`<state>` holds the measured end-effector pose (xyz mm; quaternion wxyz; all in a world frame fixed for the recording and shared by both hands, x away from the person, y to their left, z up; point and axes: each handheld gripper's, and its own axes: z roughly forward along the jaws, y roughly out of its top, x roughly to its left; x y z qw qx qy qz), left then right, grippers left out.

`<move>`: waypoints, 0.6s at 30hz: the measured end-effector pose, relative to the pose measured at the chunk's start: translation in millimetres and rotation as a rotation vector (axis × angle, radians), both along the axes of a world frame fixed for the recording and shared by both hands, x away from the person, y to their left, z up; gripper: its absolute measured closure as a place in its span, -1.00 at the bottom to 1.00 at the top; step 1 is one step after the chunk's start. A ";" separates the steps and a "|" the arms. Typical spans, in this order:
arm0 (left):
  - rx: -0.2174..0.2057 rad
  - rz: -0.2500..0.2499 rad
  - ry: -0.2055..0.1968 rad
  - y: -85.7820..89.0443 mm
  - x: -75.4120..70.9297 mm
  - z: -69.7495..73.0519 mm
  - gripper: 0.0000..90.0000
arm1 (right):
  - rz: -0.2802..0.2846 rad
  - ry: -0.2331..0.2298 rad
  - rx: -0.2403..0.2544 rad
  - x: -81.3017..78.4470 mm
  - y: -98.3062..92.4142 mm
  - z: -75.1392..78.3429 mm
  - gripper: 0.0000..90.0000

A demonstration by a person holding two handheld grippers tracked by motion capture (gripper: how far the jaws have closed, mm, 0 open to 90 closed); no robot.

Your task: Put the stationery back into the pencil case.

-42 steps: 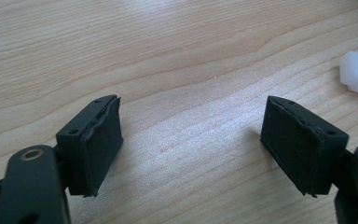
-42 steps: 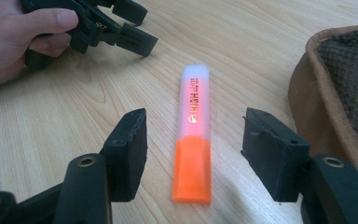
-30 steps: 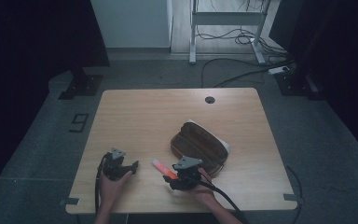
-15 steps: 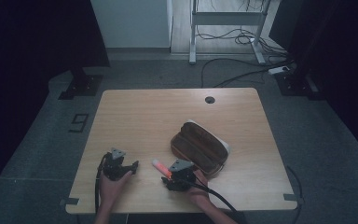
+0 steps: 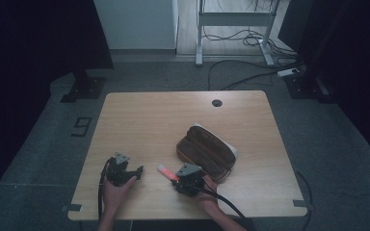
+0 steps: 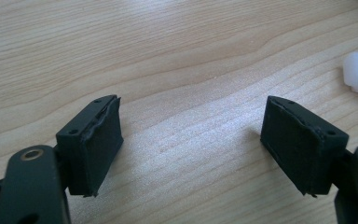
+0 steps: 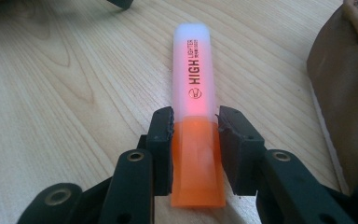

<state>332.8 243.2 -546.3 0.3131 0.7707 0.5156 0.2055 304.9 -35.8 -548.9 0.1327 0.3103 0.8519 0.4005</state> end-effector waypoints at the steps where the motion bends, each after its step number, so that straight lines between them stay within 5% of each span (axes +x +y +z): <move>1: 0.000 0.000 0.000 0.0 0.0 0.0 -0.55 | 0.000 0.003 0.009 0.1 -1.2 1.4 0.46; 8: 0.000 0.000 0.000 0.0 0.0 0.0 -0.55 | -0.003 0.000 0.106 2.0 -19.7 22.2 0.46; 18: 0.000 0.000 0.000 0.0 0.0 0.0 -0.55 | -0.009 -0.001 0.178 5.1 -38.7 38.3 0.46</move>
